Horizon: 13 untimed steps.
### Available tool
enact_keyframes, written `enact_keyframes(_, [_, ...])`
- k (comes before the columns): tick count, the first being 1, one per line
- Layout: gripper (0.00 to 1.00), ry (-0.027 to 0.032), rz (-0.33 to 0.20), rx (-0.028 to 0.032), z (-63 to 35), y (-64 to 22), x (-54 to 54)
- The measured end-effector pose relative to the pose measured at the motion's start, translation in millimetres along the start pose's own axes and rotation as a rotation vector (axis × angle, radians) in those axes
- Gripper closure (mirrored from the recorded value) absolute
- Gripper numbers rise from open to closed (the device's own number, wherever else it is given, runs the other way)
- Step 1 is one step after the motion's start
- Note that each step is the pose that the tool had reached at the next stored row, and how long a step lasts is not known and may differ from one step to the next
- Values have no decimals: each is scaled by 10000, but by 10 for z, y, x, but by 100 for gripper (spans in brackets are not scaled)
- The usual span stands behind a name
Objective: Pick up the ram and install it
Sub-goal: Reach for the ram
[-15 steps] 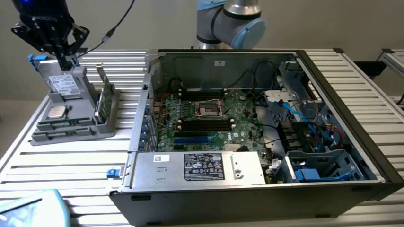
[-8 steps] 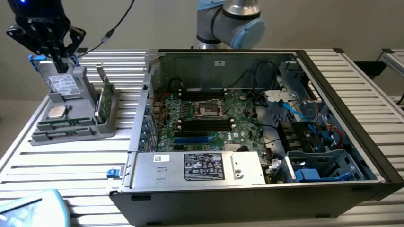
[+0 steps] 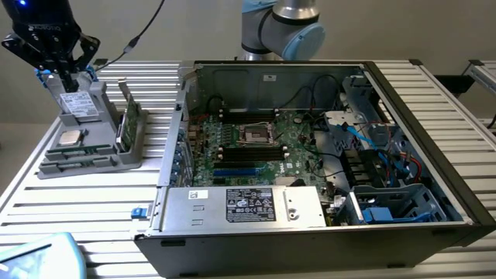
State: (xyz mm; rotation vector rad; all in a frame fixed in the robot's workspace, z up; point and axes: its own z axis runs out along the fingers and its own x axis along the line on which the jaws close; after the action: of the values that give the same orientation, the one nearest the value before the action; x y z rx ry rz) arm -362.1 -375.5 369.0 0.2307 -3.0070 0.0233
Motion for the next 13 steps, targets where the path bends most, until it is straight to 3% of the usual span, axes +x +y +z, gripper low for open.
enact_keyframes(9, [89,34,-425,164,66,40,160])
enact_keyframes(13, [89,45,-546,210,93,68,247])
